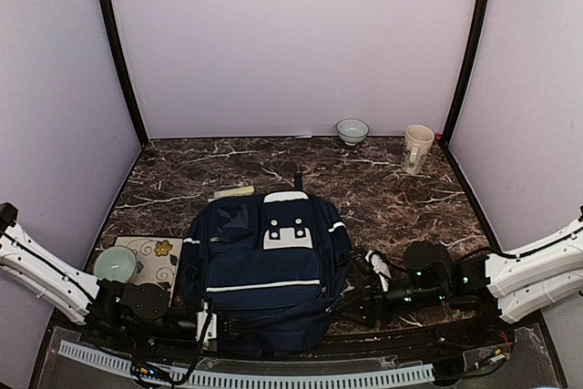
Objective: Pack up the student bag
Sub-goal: Zip the student bag into the largest pocket of the bag.
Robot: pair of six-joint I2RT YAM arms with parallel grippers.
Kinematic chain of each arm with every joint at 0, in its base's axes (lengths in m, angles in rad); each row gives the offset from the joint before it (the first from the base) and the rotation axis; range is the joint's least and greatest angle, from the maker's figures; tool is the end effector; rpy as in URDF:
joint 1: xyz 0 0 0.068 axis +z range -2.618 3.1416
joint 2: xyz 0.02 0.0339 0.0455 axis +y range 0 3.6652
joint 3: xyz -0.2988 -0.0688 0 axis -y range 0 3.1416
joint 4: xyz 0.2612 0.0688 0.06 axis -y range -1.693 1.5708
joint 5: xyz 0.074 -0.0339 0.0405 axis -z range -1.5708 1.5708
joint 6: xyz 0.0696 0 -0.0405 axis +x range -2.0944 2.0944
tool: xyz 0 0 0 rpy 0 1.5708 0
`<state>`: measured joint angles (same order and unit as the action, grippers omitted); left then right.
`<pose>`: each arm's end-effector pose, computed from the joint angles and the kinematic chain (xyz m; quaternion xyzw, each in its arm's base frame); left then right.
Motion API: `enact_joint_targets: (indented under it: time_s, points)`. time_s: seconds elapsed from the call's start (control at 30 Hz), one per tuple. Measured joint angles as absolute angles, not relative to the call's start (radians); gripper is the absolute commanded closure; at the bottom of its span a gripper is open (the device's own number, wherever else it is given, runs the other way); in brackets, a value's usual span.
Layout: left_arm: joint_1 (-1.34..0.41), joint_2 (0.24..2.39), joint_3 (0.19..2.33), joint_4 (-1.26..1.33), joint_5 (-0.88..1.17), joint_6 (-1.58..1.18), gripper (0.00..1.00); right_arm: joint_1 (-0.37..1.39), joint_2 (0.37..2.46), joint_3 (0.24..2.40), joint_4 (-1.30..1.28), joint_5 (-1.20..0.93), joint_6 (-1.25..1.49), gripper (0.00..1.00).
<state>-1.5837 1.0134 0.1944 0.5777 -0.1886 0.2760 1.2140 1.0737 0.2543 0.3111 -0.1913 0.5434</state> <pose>0.0102 -0.2225 0.1832 0.5933 0.5151 -0.3147 0.5325 0.0658 0.2145 0.1570 -0.3281 0.7945 0.4408 0.2584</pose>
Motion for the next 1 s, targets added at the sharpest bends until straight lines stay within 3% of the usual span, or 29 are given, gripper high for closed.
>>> enact_joint_targets:
  time_s: [0.27, 0.67, 0.8, 1.0]
  points:
    - [-1.584, 1.014, 0.194, 0.578, -0.189, 0.276, 1.00, 1.226, 1.183, 0.307, 0.381, -0.220, 0.524, 0.52]
    - [-1.584, 1.014, 0.194, 0.566, -0.191, 0.274, 1.00, 1.248, 1.228, 0.331, 0.381, -0.225, 0.513, 0.95]
    - [-1.584, 1.014, 0.194, 0.566, -0.195, 0.272, 1.00, 1.257, 1.225, 0.333, 0.382, -0.222, 0.514, 1.00]
    - [-1.584, 1.014, 0.194, 0.567, -0.197, 0.269, 1.00, 1.269, 1.184, 0.334, 0.343, -0.179, 0.527, 1.00]
